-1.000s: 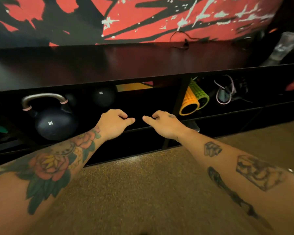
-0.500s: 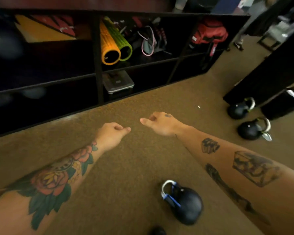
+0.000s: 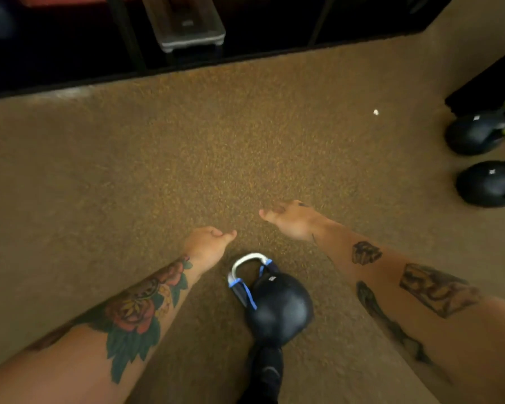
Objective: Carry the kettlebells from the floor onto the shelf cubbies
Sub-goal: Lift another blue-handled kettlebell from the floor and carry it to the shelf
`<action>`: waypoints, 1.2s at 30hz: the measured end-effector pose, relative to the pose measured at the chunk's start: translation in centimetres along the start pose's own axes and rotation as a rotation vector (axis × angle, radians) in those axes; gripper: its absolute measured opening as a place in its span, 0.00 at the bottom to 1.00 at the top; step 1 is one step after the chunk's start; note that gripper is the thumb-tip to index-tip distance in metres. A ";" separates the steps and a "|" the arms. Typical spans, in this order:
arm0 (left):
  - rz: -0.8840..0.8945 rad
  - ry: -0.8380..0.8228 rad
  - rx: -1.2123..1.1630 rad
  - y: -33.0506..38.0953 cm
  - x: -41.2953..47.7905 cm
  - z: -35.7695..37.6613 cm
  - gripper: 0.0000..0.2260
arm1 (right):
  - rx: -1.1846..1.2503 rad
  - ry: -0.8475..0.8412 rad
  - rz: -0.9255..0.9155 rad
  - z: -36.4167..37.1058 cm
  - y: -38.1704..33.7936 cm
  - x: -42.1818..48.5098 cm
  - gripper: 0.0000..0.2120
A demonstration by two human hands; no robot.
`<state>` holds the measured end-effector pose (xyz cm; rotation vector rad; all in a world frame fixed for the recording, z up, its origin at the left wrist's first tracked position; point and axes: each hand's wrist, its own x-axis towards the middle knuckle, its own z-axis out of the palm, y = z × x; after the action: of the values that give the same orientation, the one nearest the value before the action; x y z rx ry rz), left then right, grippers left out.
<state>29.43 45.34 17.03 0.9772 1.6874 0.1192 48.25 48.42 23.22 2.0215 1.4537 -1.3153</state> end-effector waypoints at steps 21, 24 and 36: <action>-0.519 0.223 -0.817 -19.3 16.8 22.4 0.12 | 0.248 -0.222 0.189 19.8 18.7 24.6 0.20; -0.529 0.224 -0.816 -19.5 17.1 22.4 0.11 | 0.439 -0.253 0.238 20.5 19.4 24.7 0.12; -0.196 0.275 -0.346 -16.3 13.7 18.9 0.09 | 0.886 0.142 0.404 23.0 18.1 18.8 0.09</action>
<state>36.22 36.23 -9.05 0.5515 1.9237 0.4162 53.85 35.32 -8.51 2.7731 0.4263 -1.8287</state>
